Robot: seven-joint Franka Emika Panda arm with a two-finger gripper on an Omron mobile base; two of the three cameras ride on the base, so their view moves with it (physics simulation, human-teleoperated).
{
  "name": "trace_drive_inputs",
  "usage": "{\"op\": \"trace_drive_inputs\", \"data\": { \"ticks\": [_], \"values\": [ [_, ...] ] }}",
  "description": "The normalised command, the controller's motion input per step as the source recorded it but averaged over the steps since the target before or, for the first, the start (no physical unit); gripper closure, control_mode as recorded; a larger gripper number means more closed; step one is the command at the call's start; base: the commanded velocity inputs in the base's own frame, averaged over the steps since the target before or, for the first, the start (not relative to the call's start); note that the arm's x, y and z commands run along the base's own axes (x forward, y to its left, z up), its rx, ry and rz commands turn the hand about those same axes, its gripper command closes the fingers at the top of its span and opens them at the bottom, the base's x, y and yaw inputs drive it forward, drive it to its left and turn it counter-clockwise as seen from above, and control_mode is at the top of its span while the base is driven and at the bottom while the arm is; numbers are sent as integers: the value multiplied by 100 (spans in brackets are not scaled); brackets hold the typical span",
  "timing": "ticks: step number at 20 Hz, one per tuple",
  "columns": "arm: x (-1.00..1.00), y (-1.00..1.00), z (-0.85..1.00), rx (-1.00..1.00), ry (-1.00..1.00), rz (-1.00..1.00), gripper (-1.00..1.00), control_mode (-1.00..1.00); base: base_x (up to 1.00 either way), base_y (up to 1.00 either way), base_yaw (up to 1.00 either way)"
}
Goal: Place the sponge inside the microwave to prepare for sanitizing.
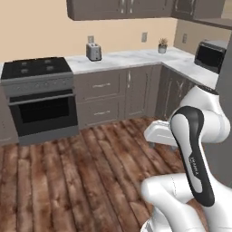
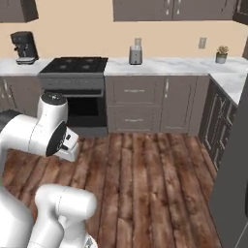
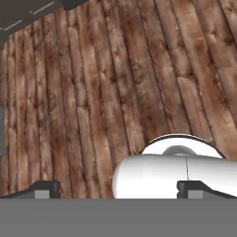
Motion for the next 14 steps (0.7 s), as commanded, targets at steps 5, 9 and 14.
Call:
{"op": "trace_drive_inputs", "data": {
  "ticks": [5,9,14],
  "values": [
    [0,0,0,0,0,0,-100,100,58,31,-50],
    [0,0,0,0,0,0,-100,100,70,30,-36],
    [0,0,0,0,0,0,-100,100,78,31,-27]
  ]
}}
